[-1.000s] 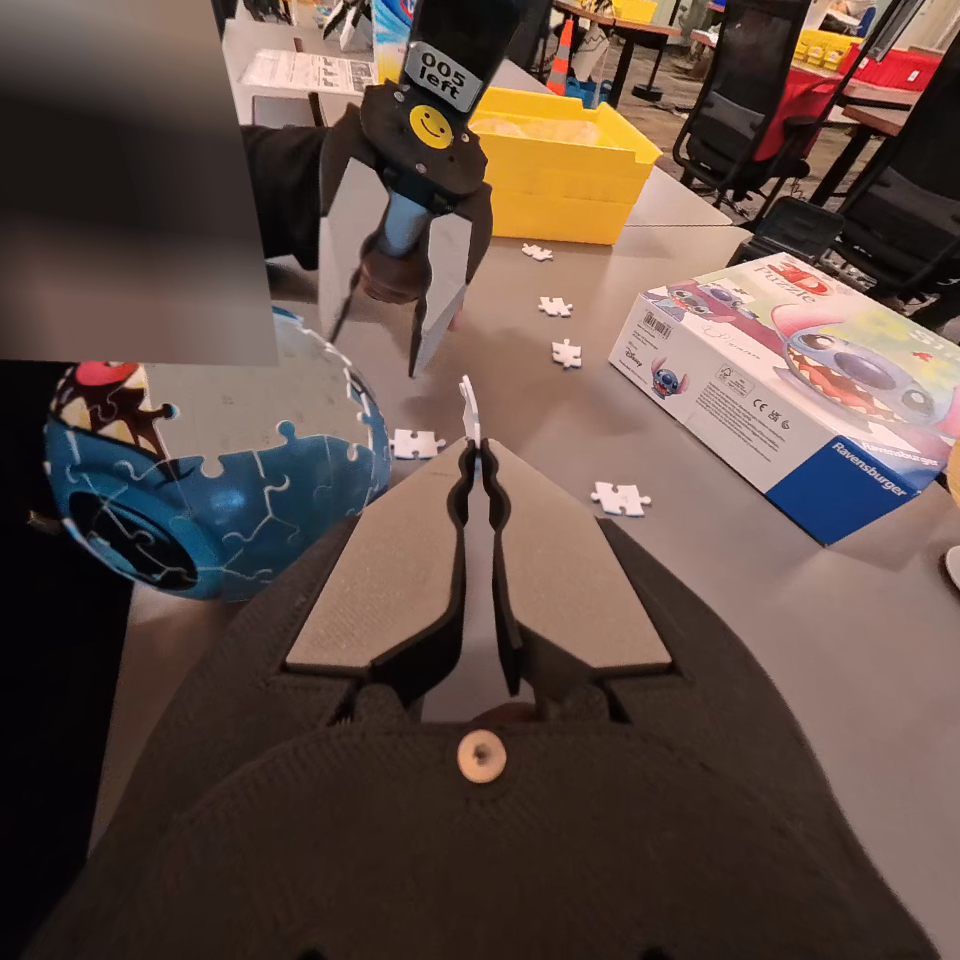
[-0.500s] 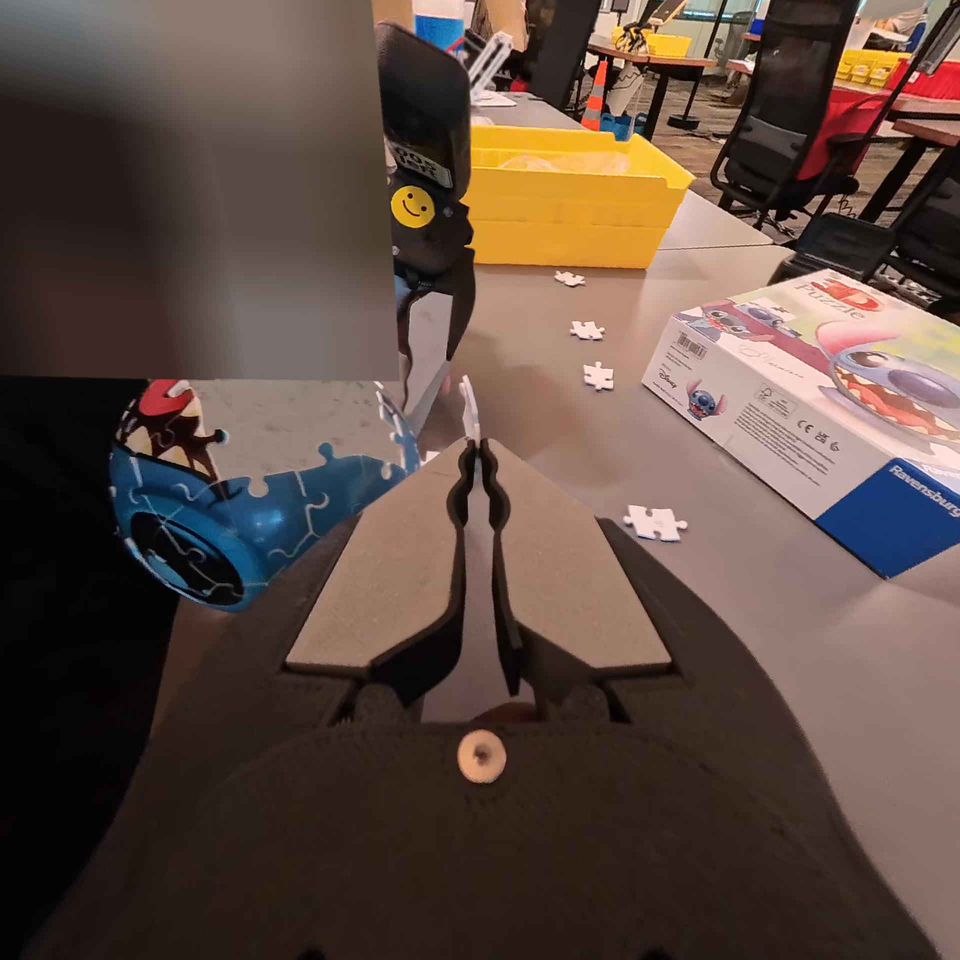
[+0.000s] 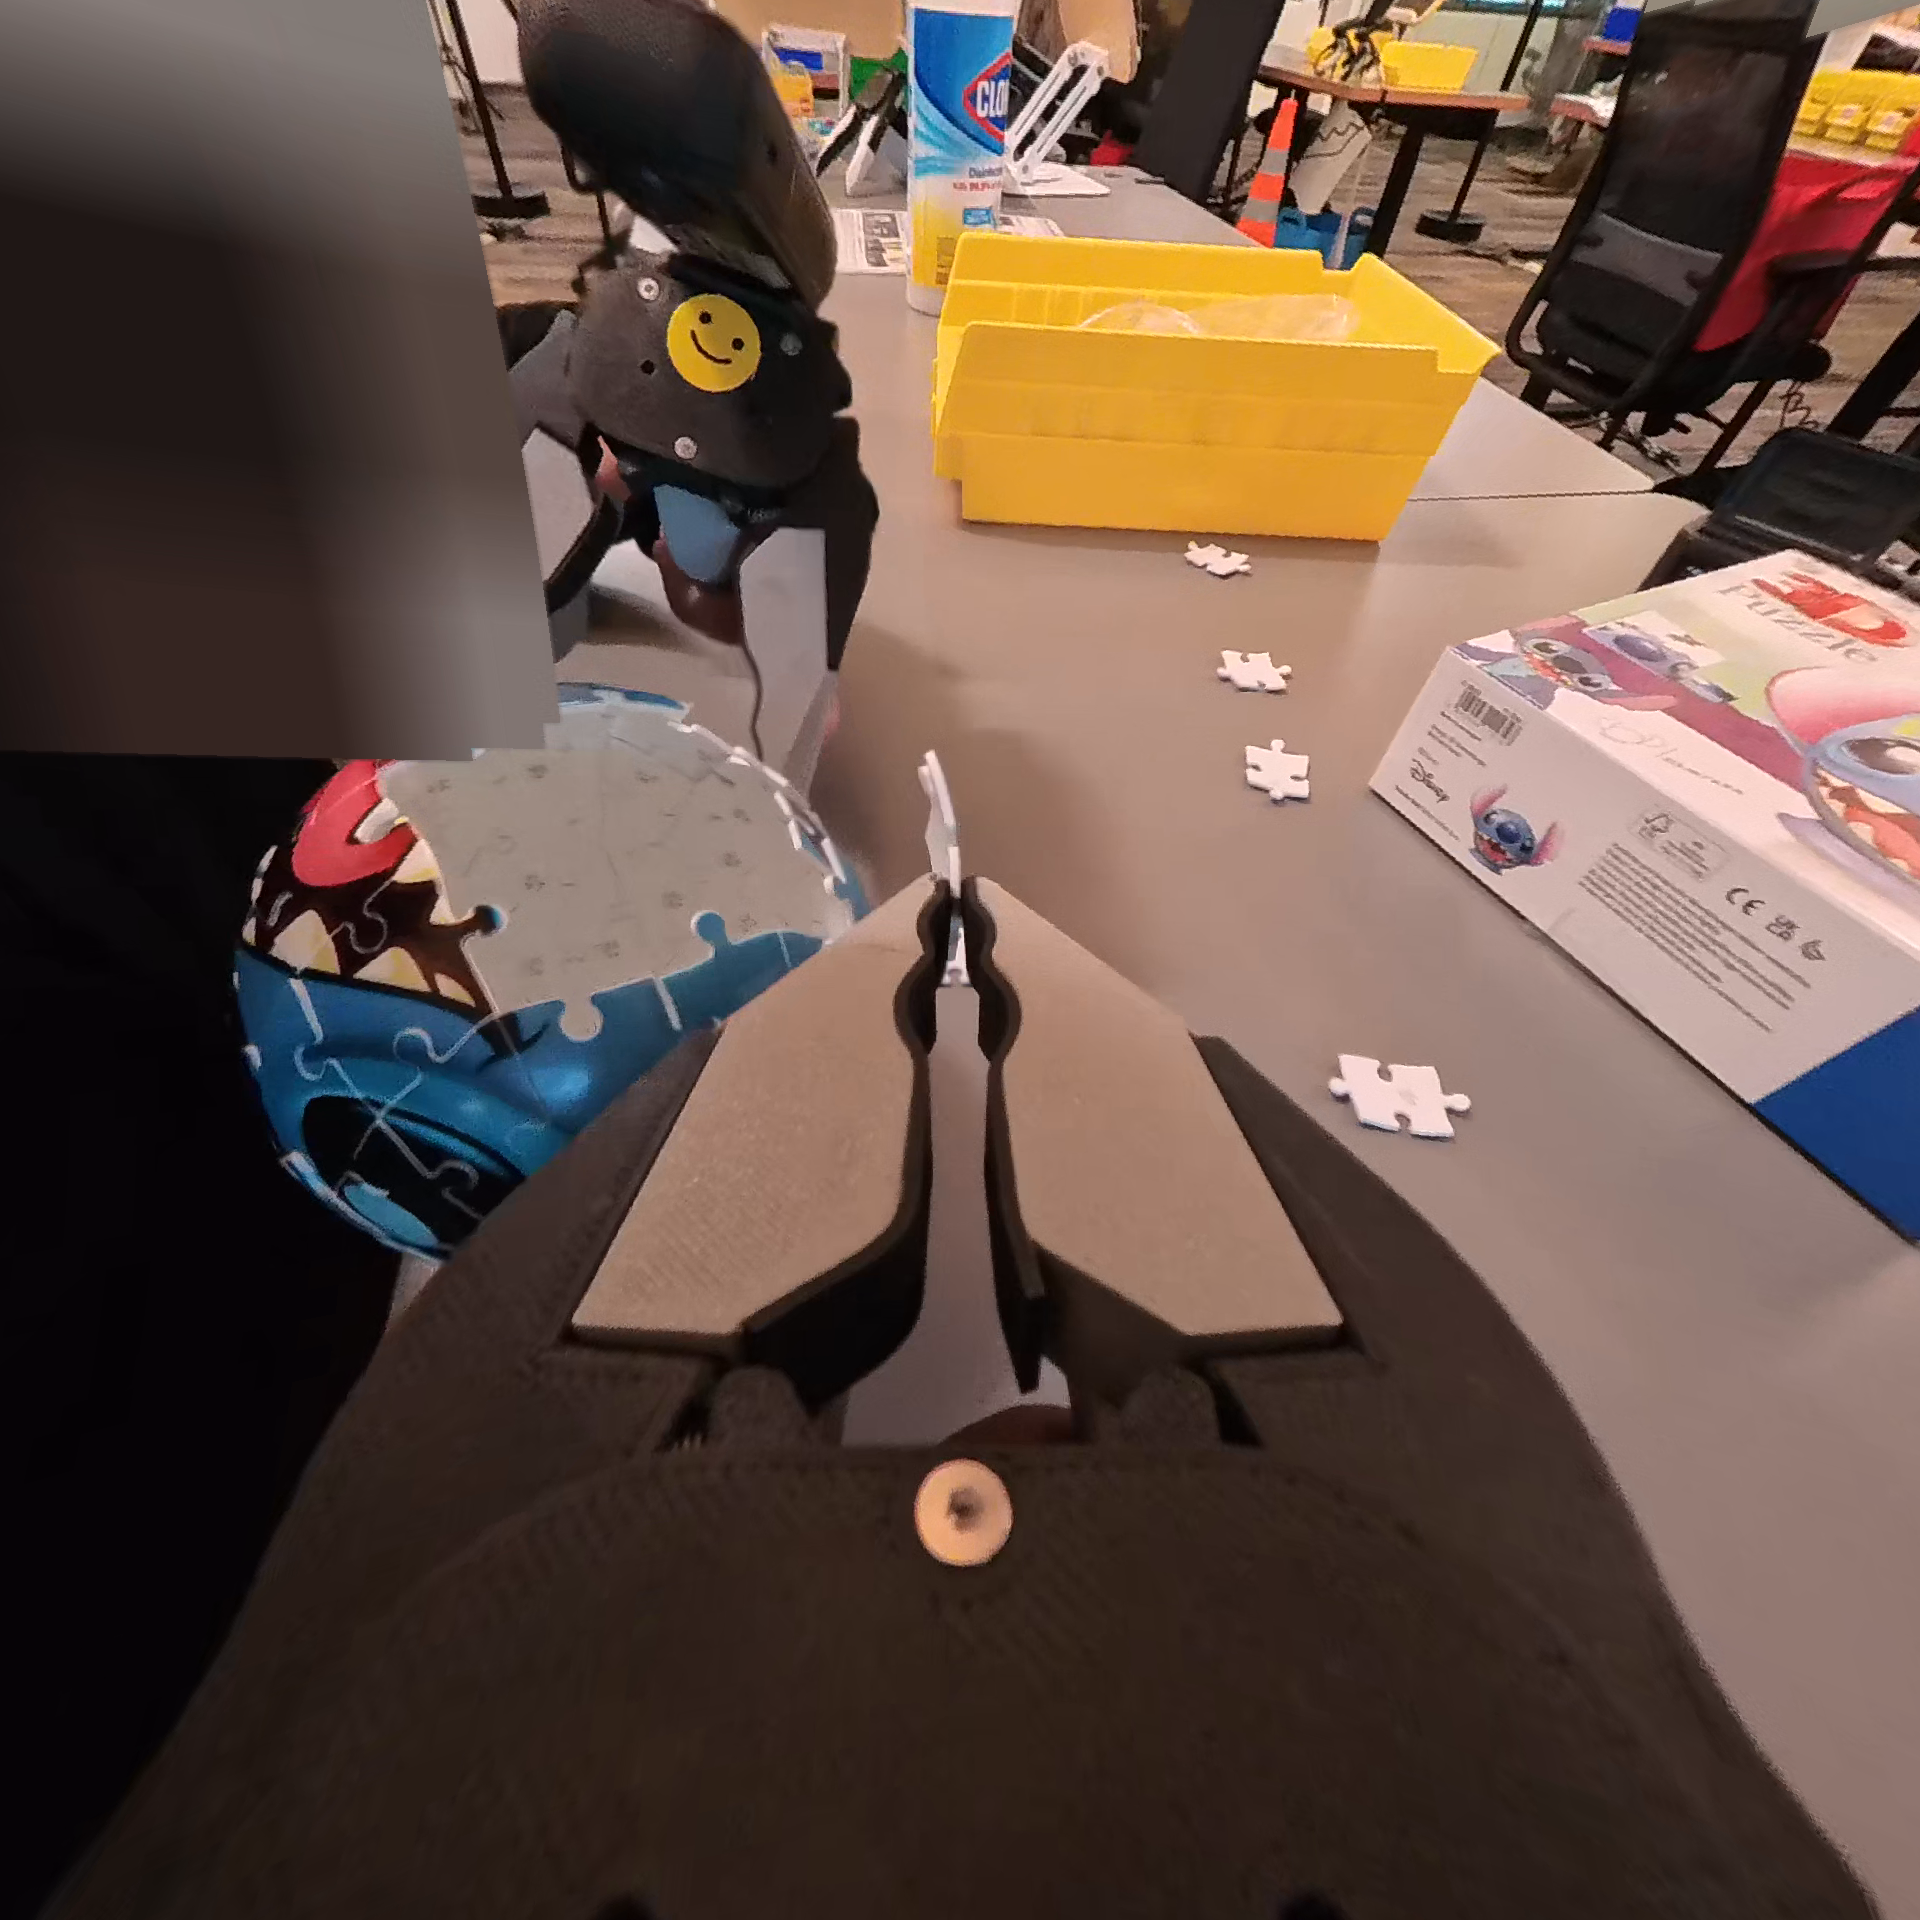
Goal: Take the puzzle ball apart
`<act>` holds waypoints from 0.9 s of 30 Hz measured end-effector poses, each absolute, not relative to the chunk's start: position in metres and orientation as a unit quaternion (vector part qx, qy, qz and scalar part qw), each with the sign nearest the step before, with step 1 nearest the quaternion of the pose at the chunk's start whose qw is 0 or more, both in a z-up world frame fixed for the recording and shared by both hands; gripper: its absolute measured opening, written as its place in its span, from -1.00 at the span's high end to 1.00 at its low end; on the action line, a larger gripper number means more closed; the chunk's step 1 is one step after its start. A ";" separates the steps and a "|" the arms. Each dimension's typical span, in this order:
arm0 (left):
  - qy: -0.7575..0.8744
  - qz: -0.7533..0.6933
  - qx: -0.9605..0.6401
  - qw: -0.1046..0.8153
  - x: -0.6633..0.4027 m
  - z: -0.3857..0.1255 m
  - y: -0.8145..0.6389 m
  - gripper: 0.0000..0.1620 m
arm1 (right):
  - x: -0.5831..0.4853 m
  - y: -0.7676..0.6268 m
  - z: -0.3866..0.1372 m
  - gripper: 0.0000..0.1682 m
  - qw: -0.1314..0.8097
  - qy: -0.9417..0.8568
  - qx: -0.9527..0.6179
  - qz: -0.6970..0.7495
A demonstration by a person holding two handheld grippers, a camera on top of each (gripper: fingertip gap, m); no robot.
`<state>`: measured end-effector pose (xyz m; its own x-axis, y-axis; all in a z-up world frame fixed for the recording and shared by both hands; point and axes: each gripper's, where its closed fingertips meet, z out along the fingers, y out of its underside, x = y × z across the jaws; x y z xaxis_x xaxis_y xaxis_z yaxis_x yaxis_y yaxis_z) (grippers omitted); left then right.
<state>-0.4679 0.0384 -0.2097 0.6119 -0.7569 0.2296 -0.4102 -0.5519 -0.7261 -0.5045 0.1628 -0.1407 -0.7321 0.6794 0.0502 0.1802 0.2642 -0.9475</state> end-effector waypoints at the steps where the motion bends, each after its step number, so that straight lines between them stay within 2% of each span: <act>1: 0.339 -0.264 -0.842 0.326 -0.473 -0.209 0.040 -0.19 | -0.506 0.162 -0.143 1.00 0.226 -0.762 -0.286 0.535; 7: 0.286 -0.253 -0.838 0.389 -0.502 -0.183 0.064 -0.14 | -0.503 0.156 -0.140 1.00 0.227 -0.766 -0.283 0.530; 12: 0.270 -0.243 -0.818 0.446 -0.510 -0.158 0.088 -0.06 | -0.496 0.156 -0.138 1.00 0.267 -0.774 -0.280 0.501; 18: 0.252 -0.268 -0.805 0.465 -0.510 -0.146 0.109 -0.05 | -0.494 0.158 -0.139 1.00 0.271 -0.771 -0.298 0.493; 27: 0.208 -0.267 -0.810 0.480 -0.513 -0.137 0.119 0.00 | -0.501 0.163 -0.141 1.00 0.128 -0.750 -0.389 0.520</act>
